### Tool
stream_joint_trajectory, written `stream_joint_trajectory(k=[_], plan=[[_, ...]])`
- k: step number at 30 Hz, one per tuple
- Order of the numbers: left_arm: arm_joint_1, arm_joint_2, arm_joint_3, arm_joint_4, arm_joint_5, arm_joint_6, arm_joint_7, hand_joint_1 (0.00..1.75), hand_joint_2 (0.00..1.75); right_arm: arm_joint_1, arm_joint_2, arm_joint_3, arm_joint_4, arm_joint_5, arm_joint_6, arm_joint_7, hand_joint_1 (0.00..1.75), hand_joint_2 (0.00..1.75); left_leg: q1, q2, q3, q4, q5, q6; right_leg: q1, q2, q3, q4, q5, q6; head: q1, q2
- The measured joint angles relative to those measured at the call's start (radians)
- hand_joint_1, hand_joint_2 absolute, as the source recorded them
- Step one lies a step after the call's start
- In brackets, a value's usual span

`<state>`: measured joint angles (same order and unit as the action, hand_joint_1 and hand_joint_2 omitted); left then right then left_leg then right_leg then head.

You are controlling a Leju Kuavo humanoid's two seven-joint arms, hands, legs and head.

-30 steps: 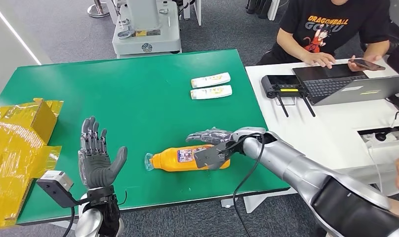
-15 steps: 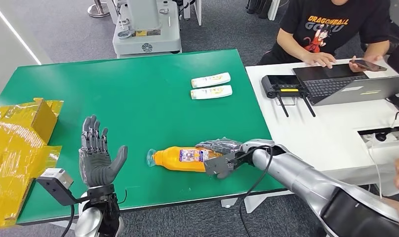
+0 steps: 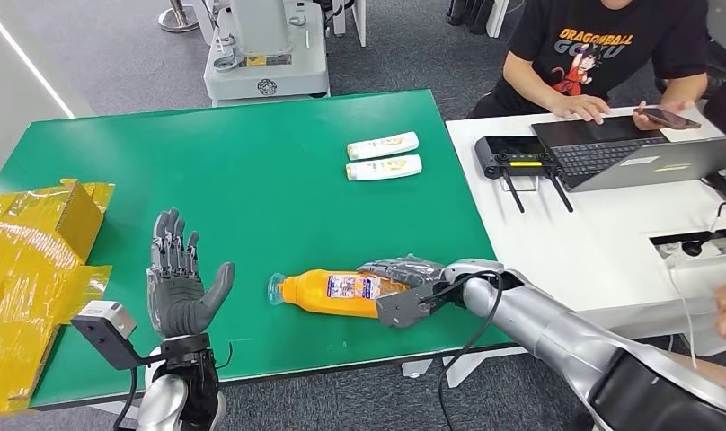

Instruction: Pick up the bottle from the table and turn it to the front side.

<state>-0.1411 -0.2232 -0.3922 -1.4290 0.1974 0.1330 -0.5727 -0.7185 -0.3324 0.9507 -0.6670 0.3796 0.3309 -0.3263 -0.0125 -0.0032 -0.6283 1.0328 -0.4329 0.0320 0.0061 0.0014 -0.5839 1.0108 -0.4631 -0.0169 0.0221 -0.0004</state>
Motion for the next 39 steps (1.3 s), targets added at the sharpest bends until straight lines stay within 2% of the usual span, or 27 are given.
stream_joint_trajectory(k=[15, 21, 26, 31, 39], plan=[[0.0, 0.001, 0.0, 0.008, 0.001, 0.013, -0.013, 0.0, 1.75, -0.026, 0.027, -0.003, 0.041, 0.024, -0.052, -0.07, 1.75, 1.75, 0.0, -0.001, -0.001, 0.0, 0.0, 0.0, 0.0, -0.001, 0.0, 0.0, 0.0, 0.0, 0.0, 0.0], [0.008, 0.001, 0.001, 0.007, -0.005, 0.018, -0.016, 0.0, 1.75, -0.018, 0.036, -0.033, 0.02, 0.036, -0.152, -0.055, 1.75, 1.75, 0.0, -0.001, -0.001, 0.0, 0.0, 0.0, 0.0, -0.001, 0.0, 0.0, 0.0, 0.0, 0.0, 0.0], [0.018, 0.0, 0.002, 0.007, -0.015, 0.022, -0.016, 0.0, 1.75, 0.02, 0.037, -0.105, -0.051, 0.031, -0.254, -0.026, 1.75, 1.75, 0.0, -0.002, -0.001, 0.0, 0.0, 0.0, 0.0, -0.001, -0.001, 0.0, 0.0, 0.0, 0.0, 0.0], [0.022, 0.0, 0.005, 0.007, -0.023, 0.023, -0.016, 0.0, 1.75, 0.107, 0.037, -0.217, -0.171, 0.025, -0.372, 0.002, 1.75, 1.75, 0.0, -0.002, -0.002, 0.0, -0.001, 0.0, 0.0, -0.002, -0.001, 0.0, -0.001, 0.0, 0.0, 0.0], [0.022, 0.0, 0.006, 0.007, -0.02, 0.032, -0.026, 0.0, 1.75, 0.262, 0.036, -0.415, -0.389, 0.021, -0.506, -0.046, 1.75, 1.75, 0.0, -0.003, -0.002, 0.0, -0.001, 0.0, 0.0, -0.003, -0.002, 0.0, -0.002, 0.0, 0.0, 0.0]])
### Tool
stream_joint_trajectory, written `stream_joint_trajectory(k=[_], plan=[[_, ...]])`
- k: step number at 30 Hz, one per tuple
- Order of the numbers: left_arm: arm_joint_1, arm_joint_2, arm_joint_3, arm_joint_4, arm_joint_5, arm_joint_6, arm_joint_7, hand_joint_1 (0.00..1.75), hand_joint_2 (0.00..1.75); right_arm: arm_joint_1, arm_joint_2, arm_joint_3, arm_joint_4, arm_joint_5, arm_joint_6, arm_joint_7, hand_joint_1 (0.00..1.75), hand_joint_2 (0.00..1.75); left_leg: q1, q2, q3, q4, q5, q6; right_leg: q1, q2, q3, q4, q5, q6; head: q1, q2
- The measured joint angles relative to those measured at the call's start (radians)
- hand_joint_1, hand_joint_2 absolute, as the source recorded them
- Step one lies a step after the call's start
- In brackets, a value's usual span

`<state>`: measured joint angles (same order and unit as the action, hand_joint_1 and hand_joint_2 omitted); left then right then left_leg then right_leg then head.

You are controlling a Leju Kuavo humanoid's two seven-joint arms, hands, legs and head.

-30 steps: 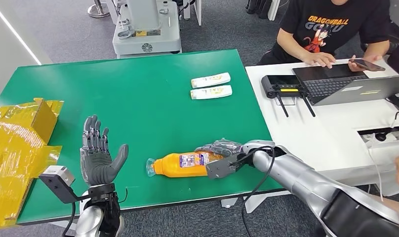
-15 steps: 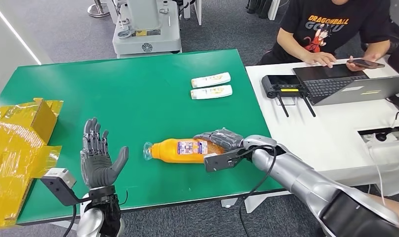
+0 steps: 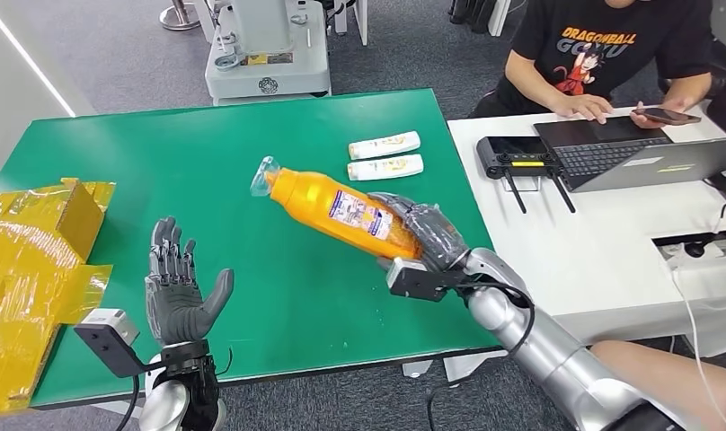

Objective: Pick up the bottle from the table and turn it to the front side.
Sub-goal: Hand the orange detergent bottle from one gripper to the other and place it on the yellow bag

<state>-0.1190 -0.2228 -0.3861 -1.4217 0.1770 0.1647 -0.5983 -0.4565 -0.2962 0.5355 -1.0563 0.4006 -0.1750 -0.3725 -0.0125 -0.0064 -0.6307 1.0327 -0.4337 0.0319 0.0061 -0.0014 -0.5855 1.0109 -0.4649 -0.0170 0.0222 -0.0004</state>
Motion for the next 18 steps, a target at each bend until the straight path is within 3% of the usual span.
stream_joint_trajectory(k=[4, 10, 18], plan=[[0.0, 0.0, 0.0, 0.001, 0.002, 0.003, -0.005, 0.0, 1.75, 0.083, 0.0, -0.085, -0.106, 0.0, -0.076, -0.058, 1.75, 1.75, 0.0, 0.0, 0.0, 0.0, 0.0, 0.0, 0.0, 0.0, 0.0, 0.0, 0.0, 0.0, 0.0, 0.0], [0.0, 0.0, 0.0, 0.001, 0.001, -0.001, -0.006, 0.0, 1.75, 0.143, 0.0, -0.144, -0.188, -0.004, -0.097, -0.076, 1.75, 1.75, 0.0, 0.0, 0.0, 0.0, -0.001, 0.0, 0.0, 0.0, -0.001, 0.0, 0.0, 0.0, 0.0, 0.0], [-0.009, 0.0, -0.071, 0.007, -0.055, -0.132, 0.045, 0.0, 1.75, 0.242, 0.0, -0.192, -0.277, -0.035, -0.115, -0.093, 1.75, 1.75, 0.0, 0.0, -0.001, 0.0, -0.002, -0.001, 0.0, 0.0, -0.001, 0.0, -0.001, 0.0, 0.0, 0.0]])
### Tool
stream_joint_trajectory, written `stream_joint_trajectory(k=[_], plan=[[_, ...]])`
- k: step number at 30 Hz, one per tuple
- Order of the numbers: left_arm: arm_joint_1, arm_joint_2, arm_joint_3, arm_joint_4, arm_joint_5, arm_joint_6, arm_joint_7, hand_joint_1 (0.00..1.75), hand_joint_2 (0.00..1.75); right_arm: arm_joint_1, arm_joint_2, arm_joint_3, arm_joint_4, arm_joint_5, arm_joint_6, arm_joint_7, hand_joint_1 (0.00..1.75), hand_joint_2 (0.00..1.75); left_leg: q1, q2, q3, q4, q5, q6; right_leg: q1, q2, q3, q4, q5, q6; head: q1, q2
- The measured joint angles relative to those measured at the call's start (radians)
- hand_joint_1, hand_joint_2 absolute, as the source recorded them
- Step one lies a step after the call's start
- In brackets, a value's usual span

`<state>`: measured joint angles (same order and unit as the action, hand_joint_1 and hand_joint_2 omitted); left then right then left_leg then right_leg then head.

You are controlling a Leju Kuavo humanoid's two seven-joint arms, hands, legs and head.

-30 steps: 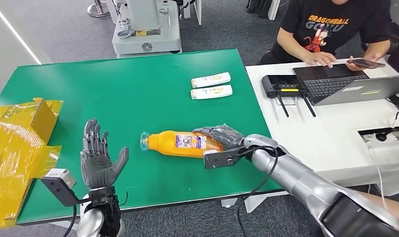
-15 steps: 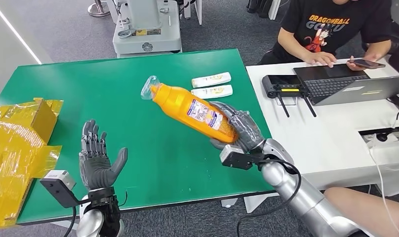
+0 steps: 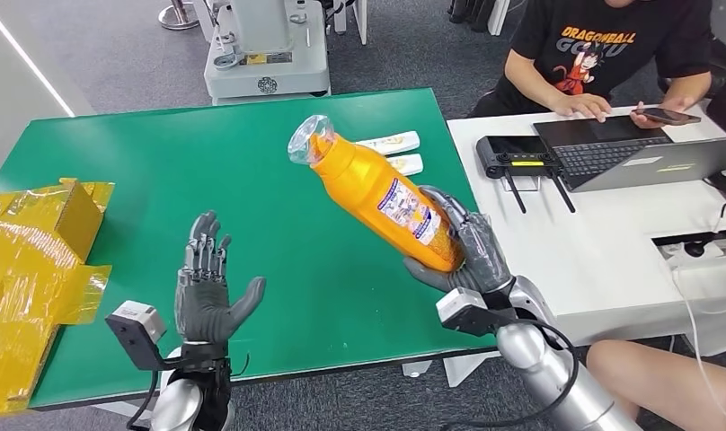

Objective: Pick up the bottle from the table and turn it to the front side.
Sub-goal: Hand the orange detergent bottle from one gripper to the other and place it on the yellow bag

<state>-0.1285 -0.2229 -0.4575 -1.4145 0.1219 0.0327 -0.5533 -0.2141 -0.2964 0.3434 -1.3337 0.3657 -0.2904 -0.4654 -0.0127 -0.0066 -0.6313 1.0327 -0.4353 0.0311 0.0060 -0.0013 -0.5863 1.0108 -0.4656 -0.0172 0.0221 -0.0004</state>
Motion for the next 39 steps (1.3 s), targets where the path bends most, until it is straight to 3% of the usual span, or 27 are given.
stream_joint_trajectory(k=[6, 12, 23, 31, 39], plan=[[-0.039, 0.0, -0.032, 0.001, -0.002, -0.12, 0.035, 0.0, 1.75, 0.013, 0.0, 0.0, -0.003, 0.007, 0.032, -0.003, 1.75, 1.75, 0.0, 0.0, 0.0, 0.0, 0.0, 0.0, 0.0, 0.0, 0.0, 0.0, 0.0, 0.0, 0.0, 0.0], [-0.121, 0.0, -0.033, 0.014, -0.008, -0.176, 0.055, 0.0, 1.75, -0.031, 0.016, 0.015, 0.052, 0.004, 0.075, -0.024, 1.75, 1.75, 0.0, 0.0, 0.0, 0.0, 0.001, 0.0, 0.0, 0.0, 0.0, 0.001, 0.0, 0.0, 0.0, 0.0], [-0.23, 0.0, -0.033, 0.057, -0.035, -0.186, 0.103, 0.0, 1.75, -0.178, 0.087, 0.079, 0.222, 0.002, 0.107, -0.071, 1.75, 1.75, 0.0, 0.0, 0.0, 0.0, 0.001, 0.0, 0.0, 0.0, 0.0, 0.001, 0.0, 0.0, 0.0, 0.0], [-0.336, -0.024, -0.032, 0.196, -0.083, -0.169, 0.144, 0.0, 1.75, -0.295, 0.167, 0.128, 0.33, -0.001, 0.115, -0.084, 1.75, 1.75, 0.0, 0.0, 0.0, 0.0, 0.002, -0.001, 0.0, 0.0, 0.0, 0.001, 0.001, -0.001, 0.0, 0.0], [-0.364, -0.046, -0.032, 0.262, -0.07, -0.19, 0.164, 0.0, 1.75, -0.336, 0.205, 0.149, 0.368, -0.014, 0.121, -0.083, 1.75, 1.75, 0.0, 0.0, 0.0, 0.0, 0.001, -0.001, 0.0, 0.0, 0.0, 0.001, 0.0, 0.0, 0.0, 0.0]])
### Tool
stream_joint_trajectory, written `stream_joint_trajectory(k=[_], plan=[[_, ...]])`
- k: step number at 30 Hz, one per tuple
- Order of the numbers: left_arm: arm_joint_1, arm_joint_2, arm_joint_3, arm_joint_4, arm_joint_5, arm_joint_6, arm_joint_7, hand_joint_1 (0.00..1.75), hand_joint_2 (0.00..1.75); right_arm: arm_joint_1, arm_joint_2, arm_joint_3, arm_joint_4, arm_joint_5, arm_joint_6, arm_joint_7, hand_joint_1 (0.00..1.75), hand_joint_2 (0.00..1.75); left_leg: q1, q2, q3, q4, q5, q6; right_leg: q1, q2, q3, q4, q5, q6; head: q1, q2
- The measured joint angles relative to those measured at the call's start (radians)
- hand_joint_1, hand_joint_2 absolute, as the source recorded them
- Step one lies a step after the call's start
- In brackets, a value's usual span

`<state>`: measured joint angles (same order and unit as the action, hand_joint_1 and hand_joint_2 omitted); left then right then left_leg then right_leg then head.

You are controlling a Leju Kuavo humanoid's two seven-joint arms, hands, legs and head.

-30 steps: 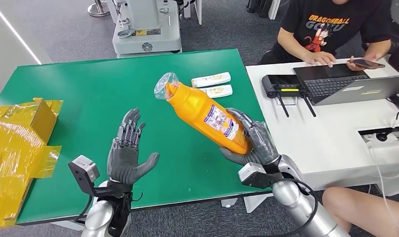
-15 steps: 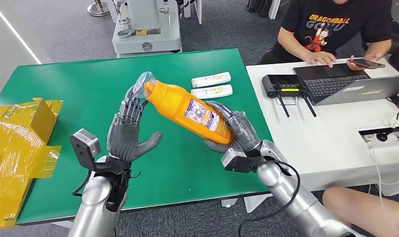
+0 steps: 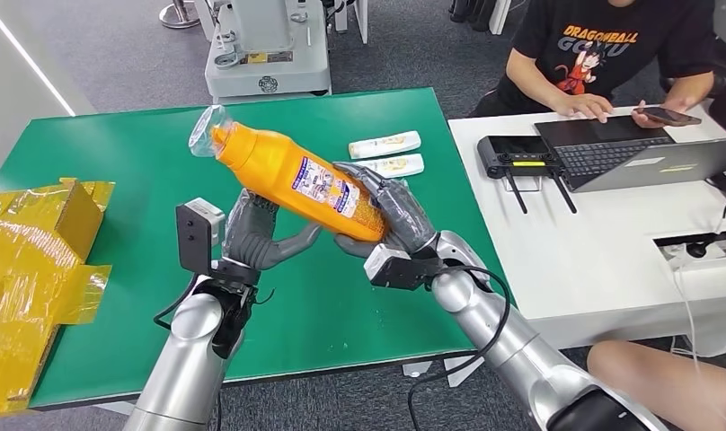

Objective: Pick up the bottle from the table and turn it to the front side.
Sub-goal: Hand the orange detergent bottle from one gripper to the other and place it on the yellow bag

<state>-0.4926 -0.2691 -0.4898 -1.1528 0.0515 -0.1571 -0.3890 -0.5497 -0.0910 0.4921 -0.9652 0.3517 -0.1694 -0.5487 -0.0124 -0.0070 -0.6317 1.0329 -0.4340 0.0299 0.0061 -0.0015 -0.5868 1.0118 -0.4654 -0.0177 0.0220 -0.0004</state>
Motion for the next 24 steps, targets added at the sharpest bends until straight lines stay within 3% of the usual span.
stream_joint_trajectory(k=[14, 24], plan=[[-0.008, -0.012, 0.0, 0.014, 0.031, 0.006, 0.006, 0.0, 1.75, 0.028, 0.027, 0.018, 0.002, -0.005, 0.014, -0.003, 1.75, 1.75, 0.0, 0.0, 0.0, 0.0, 0.0, 0.0, 0.0, 0.0, 0.0, 0.0, 0.0, 0.0, 0.0, 0.0], [-0.017, -0.006, 0.0, 0.003, 0.048, 0.042, 0.023, 0.0, 1.75, 0.039, 0.076, 0.018, 0.035, -0.006, 0.021, -0.007, 1.75, 1.75, 0.0, 0.0, 0.0, 0.0, 0.0, 0.0, 0.0, 0.0, 0.0, 0.0, 0.0, 0.0, 0.0, 0.0]])
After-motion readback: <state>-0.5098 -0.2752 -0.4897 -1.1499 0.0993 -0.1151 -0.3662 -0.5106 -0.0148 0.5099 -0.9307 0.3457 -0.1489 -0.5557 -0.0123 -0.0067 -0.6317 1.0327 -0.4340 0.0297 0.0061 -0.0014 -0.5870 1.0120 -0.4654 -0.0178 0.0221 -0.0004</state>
